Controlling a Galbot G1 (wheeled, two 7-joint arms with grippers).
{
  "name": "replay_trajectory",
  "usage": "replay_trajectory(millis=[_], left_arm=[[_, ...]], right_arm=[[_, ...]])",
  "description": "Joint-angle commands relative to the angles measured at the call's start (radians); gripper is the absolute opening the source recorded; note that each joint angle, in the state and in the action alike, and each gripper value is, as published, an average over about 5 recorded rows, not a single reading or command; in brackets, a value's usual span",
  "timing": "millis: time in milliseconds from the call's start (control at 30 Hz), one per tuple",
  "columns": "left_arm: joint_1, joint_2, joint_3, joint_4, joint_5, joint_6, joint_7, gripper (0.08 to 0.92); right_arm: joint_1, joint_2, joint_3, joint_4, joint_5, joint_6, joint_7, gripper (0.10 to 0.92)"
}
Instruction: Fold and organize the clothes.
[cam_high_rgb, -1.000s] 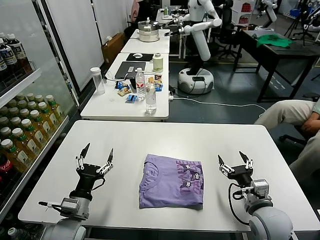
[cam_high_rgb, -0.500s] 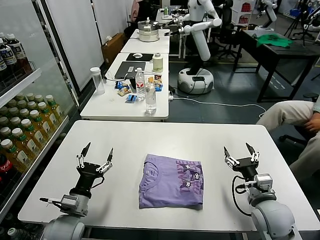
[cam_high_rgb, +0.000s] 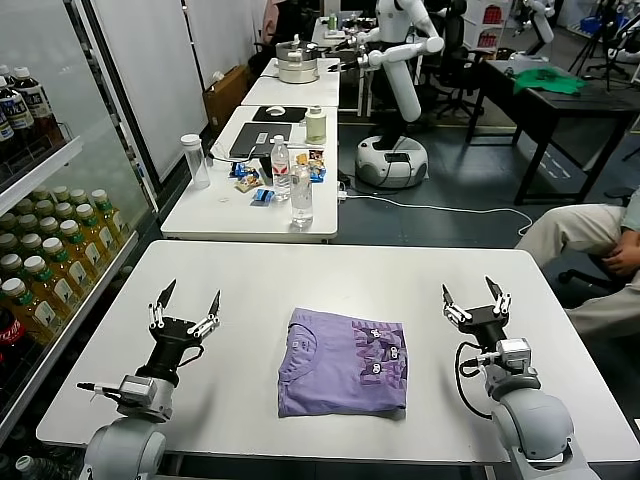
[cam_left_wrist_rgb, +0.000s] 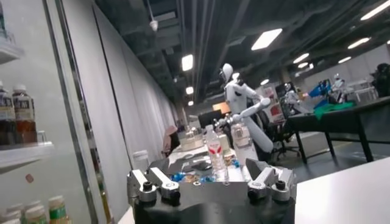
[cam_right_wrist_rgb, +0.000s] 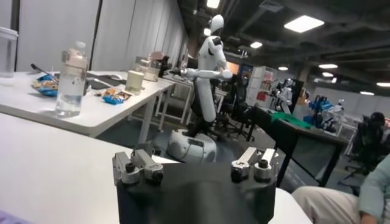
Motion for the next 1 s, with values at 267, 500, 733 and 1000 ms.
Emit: replay_trajectory(millis=[267,500,733,1000], left_arm=[[-0.041,0.008,0.000,0.015,-0.025,0.052,-0.012,0.823],[-0.070,0.039,-0.001,0.045,-0.053,0.055,-0.007,0.823],[-0.091,0.064,-0.018,0.079,-0.099,0.080,0.039,0.823],[-0.140,0.055,-0.005,0.111,-0.051,0.061,-0.008,0.823]], right_arm=[[0.014,0.013,0.004,0.009,-0.084,0.012,-0.003,0.823],[0.005,0.017,0.001,0.010,-0.132,0.039,-0.009,0.823],[-0.002,0.008,-0.017,0.013,-0.112,0.047,-0.019,0.823],[0.028,0.001,-0.032,-0.026,-0.113,0.052,-0.004,0.823]])
